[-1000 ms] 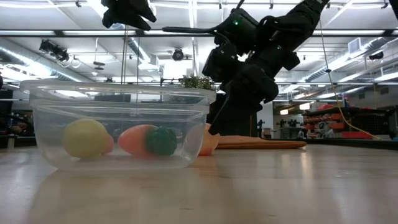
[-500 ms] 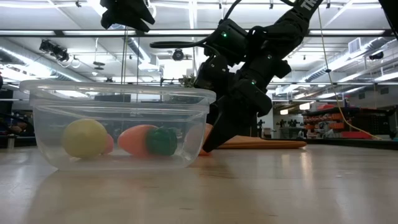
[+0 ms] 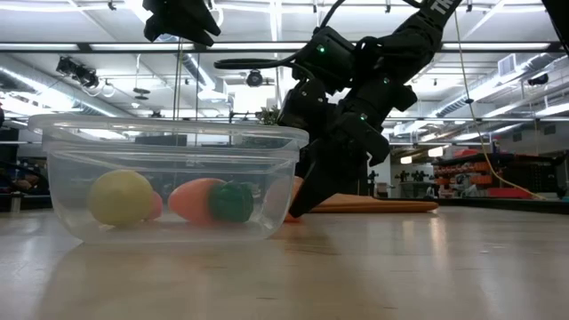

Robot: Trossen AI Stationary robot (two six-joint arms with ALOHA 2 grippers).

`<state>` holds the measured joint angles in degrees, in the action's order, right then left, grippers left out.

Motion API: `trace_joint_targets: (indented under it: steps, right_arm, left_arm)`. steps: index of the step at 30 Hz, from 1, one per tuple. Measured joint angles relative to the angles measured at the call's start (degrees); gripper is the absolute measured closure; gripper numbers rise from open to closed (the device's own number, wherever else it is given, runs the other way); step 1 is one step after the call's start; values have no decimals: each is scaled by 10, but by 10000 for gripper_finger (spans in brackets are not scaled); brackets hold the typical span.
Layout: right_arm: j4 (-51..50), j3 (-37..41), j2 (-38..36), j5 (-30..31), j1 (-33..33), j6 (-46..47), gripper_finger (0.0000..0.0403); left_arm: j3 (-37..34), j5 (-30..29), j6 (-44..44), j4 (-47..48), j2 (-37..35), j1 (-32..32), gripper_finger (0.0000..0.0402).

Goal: Pick and placing Produce into tupperware
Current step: Put the big peach into the transparent bin

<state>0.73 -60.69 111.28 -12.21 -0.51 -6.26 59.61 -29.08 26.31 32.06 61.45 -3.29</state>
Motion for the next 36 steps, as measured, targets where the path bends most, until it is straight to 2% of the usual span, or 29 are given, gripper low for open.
trace_joint_targets:
  steps: [5, 11, 23, 31, 36]
  right_arm:
    - [-14, 0, -6, 0, 2, 1, 178]
    - [-40, 1, -20, 1, 14, 2, 173]
    - [-124, 1, -96, 3, 35, 1, 175]
    - [-151, 1, -169, -2, 7, 1, 171]
    - [-141, -5, -187, -2, -20, 1, 173]
  left_arm:
    - [0, 0, 0, 1, 0, 0, 258]
    - [0, 0, -1, 5, 0, 0, 253]
    - [0, 0, -7, 4, 0, 0, 266]
    - [0, -6, -35, 4, -15, 3, 264]
    - [0, -11, -41, 2, -28, 31, 268]
